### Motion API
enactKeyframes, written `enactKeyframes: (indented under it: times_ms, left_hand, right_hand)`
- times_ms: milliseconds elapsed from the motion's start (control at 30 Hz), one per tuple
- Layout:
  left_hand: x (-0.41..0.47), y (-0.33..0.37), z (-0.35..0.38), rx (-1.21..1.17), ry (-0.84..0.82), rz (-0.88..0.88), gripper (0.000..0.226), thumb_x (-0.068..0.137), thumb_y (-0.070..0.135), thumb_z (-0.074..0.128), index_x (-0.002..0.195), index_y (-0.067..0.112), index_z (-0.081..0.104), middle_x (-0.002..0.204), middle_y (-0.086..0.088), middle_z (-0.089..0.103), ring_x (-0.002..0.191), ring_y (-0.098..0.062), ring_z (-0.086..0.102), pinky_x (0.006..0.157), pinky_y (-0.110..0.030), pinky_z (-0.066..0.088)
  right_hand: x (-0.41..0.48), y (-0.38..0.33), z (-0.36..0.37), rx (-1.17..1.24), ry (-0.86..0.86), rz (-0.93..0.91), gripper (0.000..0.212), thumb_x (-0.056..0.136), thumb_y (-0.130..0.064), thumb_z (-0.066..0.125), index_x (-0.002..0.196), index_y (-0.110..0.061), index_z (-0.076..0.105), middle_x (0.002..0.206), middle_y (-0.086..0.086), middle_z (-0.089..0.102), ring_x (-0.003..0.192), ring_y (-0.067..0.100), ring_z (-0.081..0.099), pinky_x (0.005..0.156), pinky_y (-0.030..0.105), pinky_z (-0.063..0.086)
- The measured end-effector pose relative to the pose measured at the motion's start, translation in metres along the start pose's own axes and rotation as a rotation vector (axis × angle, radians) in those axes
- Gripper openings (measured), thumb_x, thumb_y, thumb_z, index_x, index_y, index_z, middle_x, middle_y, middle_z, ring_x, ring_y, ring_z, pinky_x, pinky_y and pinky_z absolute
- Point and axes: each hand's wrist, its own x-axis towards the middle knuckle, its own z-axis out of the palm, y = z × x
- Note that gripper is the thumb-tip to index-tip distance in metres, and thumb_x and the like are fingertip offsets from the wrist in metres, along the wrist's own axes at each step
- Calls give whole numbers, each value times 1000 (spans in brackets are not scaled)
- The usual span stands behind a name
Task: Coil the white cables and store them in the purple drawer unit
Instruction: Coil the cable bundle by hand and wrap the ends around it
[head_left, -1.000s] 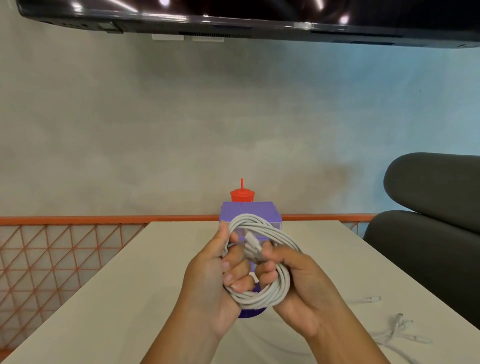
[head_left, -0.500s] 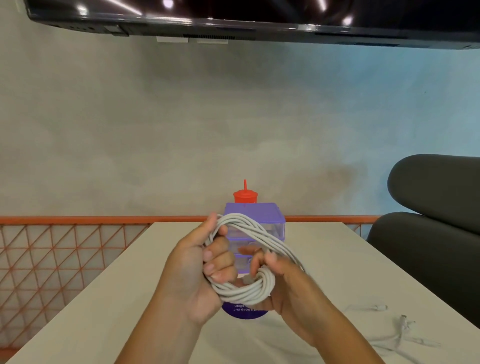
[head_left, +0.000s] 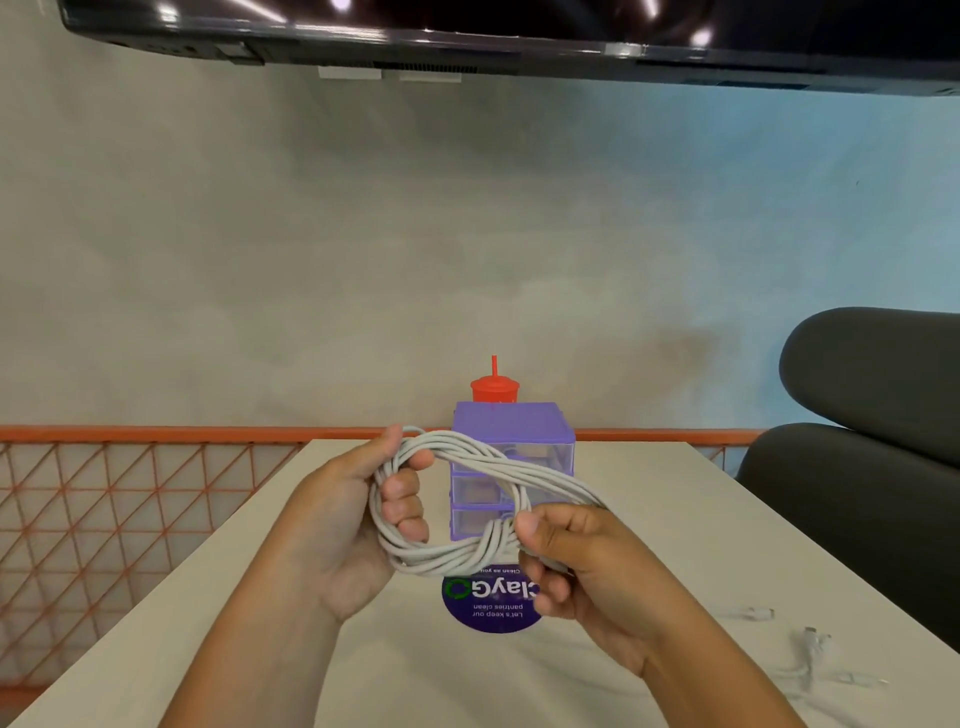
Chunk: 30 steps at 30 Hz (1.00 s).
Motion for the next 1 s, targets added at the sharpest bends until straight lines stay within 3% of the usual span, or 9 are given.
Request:
enactKeyframes:
  times_ms: [133, 233, 400, 500, 667, 733, 867, 933, 1000]
  left_hand:
    - [1, -11, 0, -381, -270, -24, 52, 52, 35, 79, 89, 0, 70, 74, -8, 66, 57, -17, 65, 62, -30, 57]
    - [-1, -35, 15, -523, -378, 25, 67, 43, 41, 84, 97, 3, 71, 98, -12, 70, 90, -24, 69, 89, -47, 49]
    - [-11, -69, 52, -200, -117, 222, 38, 61, 41, 72, 88, 15, 68, 83, -4, 72, 71, -17, 64, 55, -27, 47]
    - [-9, -83, 52, 96, -14, 404, 43, 65, 53, 73, 96, 24, 66, 94, 0, 73, 77, -14, 64, 57, -18, 48]
    - [-7, -67, 46, 19, 14, 423, 30, 76, 41, 44, 60, 26, 64, 65, 3, 65, 57, -11, 62, 45, -20, 47]
    - [-5, -54, 38, -114, -29, 393, 24, 76, 38, 44, 68, 19, 57, 56, 2, 55, 51, -11, 55, 46, -19, 47]
    - [0, -30, 19, -275, -81, 327, 23, 85, 38, 40, 75, 18, 46, 48, 4, 38, 41, -9, 39, 53, -22, 42]
    - [-1, -24, 13, -265, -67, 336, 31, 93, 37, 34, 74, 17, 48, 46, 5, 33, 39, -9, 32, 47, -20, 40]
    - [-3, -24, 12, -253, -76, 322, 36, 94, 37, 31, 73, 15, 50, 43, 6, 30, 36, -8, 28, 40, -18, 34]
  right_hand:
    - [1, 2, 13, 299, 70, -117, 17, 74, -18, 59, 64, -5, 55, 53, 4, 44, 39, 7, 35, 44, 19, 46]
    - [4, 4, 21, 510, 118, -194, 21, 69, -22, 57, 75, -3, 58, 51, 1, 45, 40, 5, 37, 45, 17, 47]
    - [5, 13, 27, 571, 238, -236, 22, 70, -31, 56, 77, -15, 69, 59, 0, 49, 50, 8, 37, 49, 18, 38]
    - [6, 22, 34, 479, 253, -288, 35, 57, -49, 76, 73, -18, 72, 81, 11, 59, 74, 18, 49, 61, 23, 44]
    - [4, 19, 46, 319, 229, -233, 16, 78, -33, 66, 86, -22, 72, 83, 1, 71, 72, 13, 60, 64, 25, 46]
    - [-2, 15, 47, 135, 122, -175, 12, 83, -30, 63, 87, -39, 71, 83, -16, 71, 74, 4, 61, 69, 25, 44]
    - [-24, -2, 41, -598, -139, -131, 70, 61, -60, 59, 126, -58, 34, 114, -24, 52, 108, -1, 51, 96, 25, 42]
    - [-44, -9, 27, -814, -224, -258, 44, 79, -50, 58, 120, -36, 51, 86, -18, 50, 85, 6, 49, 86, 13, 41]
    - [-55, -31, 24, -696, -211, -230, 18, 90, -32, 54, 102, -25, 67, 70, -20, 53, 67, 3, 49, 63, 7, 40]
